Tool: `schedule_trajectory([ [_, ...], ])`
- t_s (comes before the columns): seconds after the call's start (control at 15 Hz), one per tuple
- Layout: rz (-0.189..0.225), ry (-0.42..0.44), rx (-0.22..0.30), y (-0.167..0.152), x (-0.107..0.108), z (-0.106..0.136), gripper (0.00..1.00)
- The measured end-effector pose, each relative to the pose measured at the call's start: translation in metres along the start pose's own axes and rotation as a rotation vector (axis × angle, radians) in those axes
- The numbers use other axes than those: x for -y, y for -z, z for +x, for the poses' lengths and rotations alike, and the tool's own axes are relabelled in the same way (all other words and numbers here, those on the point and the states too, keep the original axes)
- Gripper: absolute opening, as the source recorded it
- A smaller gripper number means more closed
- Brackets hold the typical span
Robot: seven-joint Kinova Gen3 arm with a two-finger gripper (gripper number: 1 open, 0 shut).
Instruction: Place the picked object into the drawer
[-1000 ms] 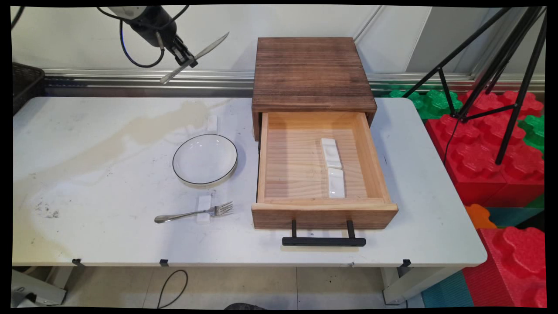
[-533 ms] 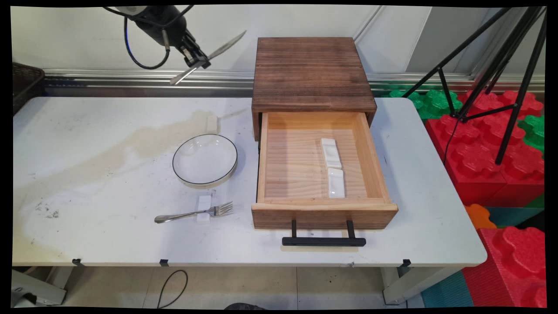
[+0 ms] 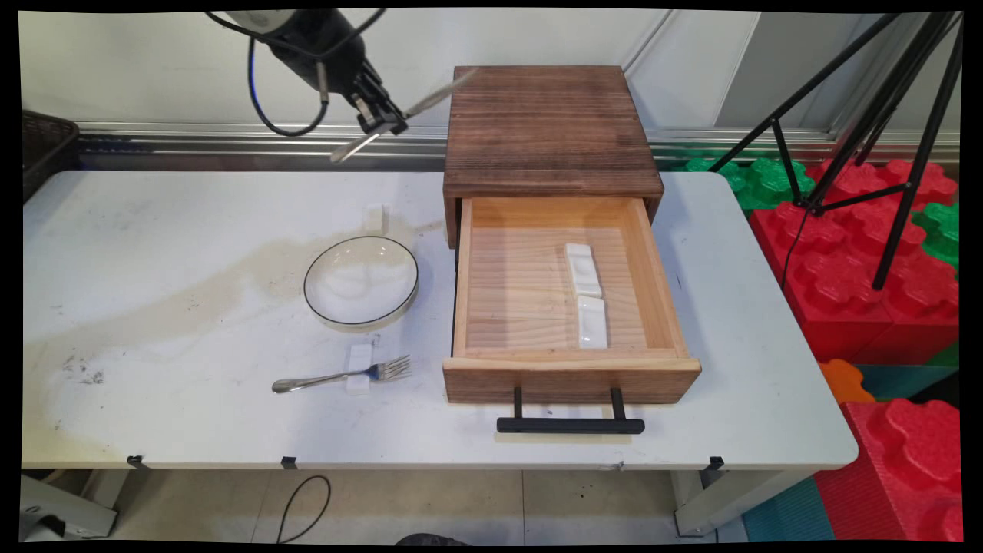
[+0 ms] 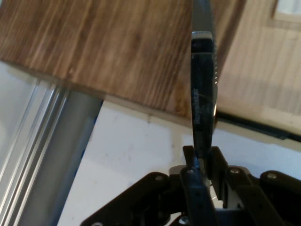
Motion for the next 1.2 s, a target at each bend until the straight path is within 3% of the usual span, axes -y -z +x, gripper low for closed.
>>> schedule_trajectory([
  [0.6,-0.071,-0.042,0.011,-0.014,-0.052,0.043,0.0],
  [1.2,-0.11,-0.06,0.018,-0.064,-0.091,0.093,0.0],
])
